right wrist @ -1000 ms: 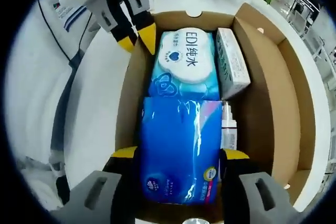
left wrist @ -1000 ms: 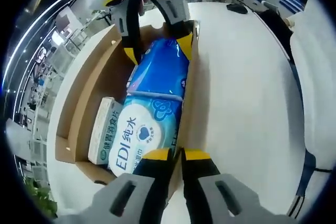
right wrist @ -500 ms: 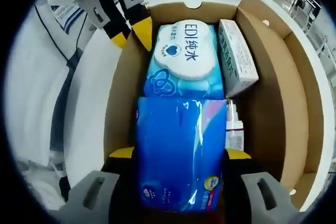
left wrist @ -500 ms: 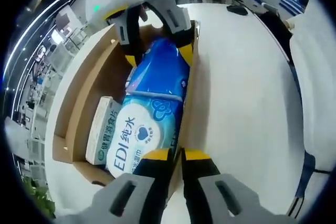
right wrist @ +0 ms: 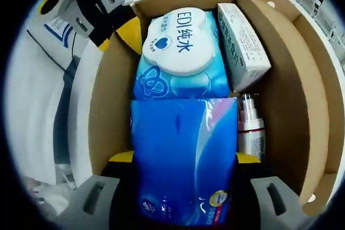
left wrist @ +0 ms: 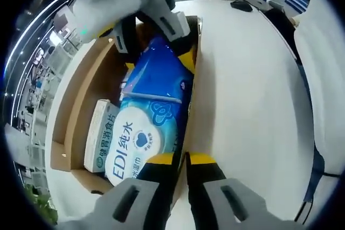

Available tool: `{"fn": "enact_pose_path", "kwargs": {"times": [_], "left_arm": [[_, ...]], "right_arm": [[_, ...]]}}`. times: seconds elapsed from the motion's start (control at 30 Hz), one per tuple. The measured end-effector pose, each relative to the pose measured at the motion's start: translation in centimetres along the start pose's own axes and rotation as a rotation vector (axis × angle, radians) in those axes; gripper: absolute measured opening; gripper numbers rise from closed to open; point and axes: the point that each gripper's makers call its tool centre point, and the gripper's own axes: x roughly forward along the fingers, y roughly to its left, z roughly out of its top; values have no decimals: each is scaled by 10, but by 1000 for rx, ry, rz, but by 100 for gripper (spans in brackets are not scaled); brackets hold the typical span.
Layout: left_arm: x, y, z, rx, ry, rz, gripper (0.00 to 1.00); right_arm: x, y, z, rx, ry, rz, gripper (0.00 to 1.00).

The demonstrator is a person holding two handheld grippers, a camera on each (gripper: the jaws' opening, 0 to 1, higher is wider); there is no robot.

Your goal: Operate the shoe box by opening the lid, removing the specified soft item, and placing it in the target area until the item is outside and the box remains undamaged.

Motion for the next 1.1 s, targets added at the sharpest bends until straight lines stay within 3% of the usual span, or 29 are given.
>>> {"fn": "enact_pose_path", "kwargs": {"times": [0.4,1.1], "left_arm": [[0,0,0,-2,9,-5,7],[-1,-1,0,-6,11,1,7]], "right_arm": [[4,0,-4,20,122,-20,71],[4,-2,-6,13,125,-112,70]]}}
